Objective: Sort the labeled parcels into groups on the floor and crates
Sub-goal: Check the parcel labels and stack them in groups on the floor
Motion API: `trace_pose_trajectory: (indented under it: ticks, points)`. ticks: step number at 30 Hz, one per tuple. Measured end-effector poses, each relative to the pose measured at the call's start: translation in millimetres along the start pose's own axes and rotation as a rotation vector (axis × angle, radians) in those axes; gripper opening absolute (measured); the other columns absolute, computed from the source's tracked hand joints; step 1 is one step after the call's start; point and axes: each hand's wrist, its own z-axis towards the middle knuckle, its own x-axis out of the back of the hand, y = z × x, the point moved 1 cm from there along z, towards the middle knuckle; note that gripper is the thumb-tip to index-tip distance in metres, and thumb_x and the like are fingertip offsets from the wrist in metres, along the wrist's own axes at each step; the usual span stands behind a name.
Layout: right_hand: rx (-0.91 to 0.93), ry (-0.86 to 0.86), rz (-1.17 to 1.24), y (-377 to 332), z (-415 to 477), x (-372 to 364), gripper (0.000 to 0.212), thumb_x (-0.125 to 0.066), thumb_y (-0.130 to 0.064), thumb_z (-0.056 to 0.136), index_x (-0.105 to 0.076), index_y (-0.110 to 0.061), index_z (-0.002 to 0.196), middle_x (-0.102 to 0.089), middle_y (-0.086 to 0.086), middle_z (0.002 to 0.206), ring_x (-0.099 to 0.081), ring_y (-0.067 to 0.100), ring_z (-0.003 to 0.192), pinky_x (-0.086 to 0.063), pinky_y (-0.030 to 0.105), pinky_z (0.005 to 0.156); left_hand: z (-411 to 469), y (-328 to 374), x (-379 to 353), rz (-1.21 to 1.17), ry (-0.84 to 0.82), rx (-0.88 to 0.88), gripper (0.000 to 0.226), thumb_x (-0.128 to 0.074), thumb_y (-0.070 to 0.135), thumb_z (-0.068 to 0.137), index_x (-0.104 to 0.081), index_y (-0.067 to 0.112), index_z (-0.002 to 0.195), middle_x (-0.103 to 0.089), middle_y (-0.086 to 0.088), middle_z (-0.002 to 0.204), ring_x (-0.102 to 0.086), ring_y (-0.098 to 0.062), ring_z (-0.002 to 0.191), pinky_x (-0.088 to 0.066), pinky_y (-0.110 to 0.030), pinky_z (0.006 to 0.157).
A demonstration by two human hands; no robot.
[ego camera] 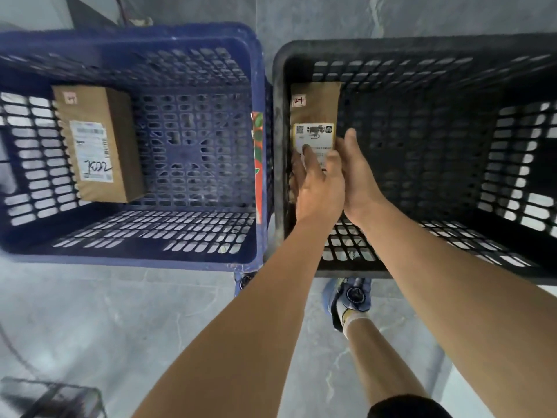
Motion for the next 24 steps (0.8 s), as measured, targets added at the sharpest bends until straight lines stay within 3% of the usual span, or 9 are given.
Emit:
trace_pose_trajectory:
  ticks: [3,8,11,14,19,22,24]
  points:
    - [0.001,0.013,0.024,5,4,2,0.074,-0.043,-0.076,0.093,-0.066,-0.023,0.138,-0.068,0.008,0.138,-0.063,0.026,0.131,-0.042,0.053,0.117,3,-8,-3,-0.052,-0.056,0.008,0.064,-0.02,0.059,0.107,-0.011,0.033,0.165,-0.005,0.007,0.173,-0.002,-0.016,0.159,-0.005,-0.045,0.128]
    - [0.013,0.034,-0.036,8,8,8,0.067,-0.018,-0.067,0.106,-0.06,-0.03,0.143,-0.071,-0.002,0.134,-0.066,0.014,0.125,-0.05,0.038,0.105,7,-10,-2,-0.119,-0.061,0.019,0.071,-0.017,0.069,0.097,-0.024,0.038,0.161,-0.026,0.004,0.169,-0.023,-0.022,0.155,-0.021,-0.055,0.124]
    - [-0.002,0.047,-0.081,4,7,13,0.072,-0.017,-0.074,0.102,-0.057,-0.035,0.147,-0.069,-0.007,0.137,-0.061,0.012,0.131,-0.043,0.043,0.115,5,-13,-3,-0.097,-0.072,0.017,0.06,-0.019,0.062,0.104,-0.026,0.04,0.159,-0.033,-0.001,0.165,-0.032,-0.026,0.151,-0.027,-0.056,0.122]
    - [-0.022,0.049,-0.071,4,6,17,0.086,-0.028,-0.086,0.09,-0.049,-0.033,0.154,-0.063,-0.007,0.146,-0.054,0.013,0.139,-0.034,0.047,0.123,6,-14,0,-0.089,-0.06,0.03,0.062,-0.021,0.065,0.103,-0.03,0.039,0.158,-0.034,0.001,0.165,-0.032,-0.025,0.151,-0.025,-0.054,0.123]
    - [0.002,0.022,-0.089,1,2,20,0.075,-0.023,-0.074,0.102,-0.043,-0.028,0.158,-0.058,-0.008,0.15,-0.054,0.006,0.132,-0.035,0.037,0.118,5,-9,6,-0.117,-0.042,0.03,0.059,-0.024,0.061,0.105,-0.035,0.036,0.157,-0.04,0.001,0.161,-0.036,-0.024,0.148,-0.026,-0.05,0.123]
    - [0.008,0.02,-0.085,-2,-3,18,0.069,-0.022,-0.069,0.105,-0.047,-0.027,0.154,-0.067,-0.02,0.127,-0.058,-0.003,0.114,-0.041,0.027,0.104,1,-8,6,-0.115,-0.037,0.026,0.06,-0.025,0.063,0.103,-0.034,0.038,0.157,-0.037,0.004,0.163,-0.03,-0.022,0.152,-0.023,-0.052,0.124]
    - [0.0,0.048,-0.083,-4,-6,16,0.057,-0.022,-0.066,0.106,-0.06,-0.036,0.135,-0.07,-0.03,0.101,-0.061,-0.012,0.098,-0.042,0.021,0.089,-2,-8,5,-0.118,-0.039,0.024,0.062,-0.025,0.066,0.101,-0.033,0.04,0.157,-0.032,0.007,0.166,-0.023,-0.021,0.155,-0.021,-0.053,0.125]
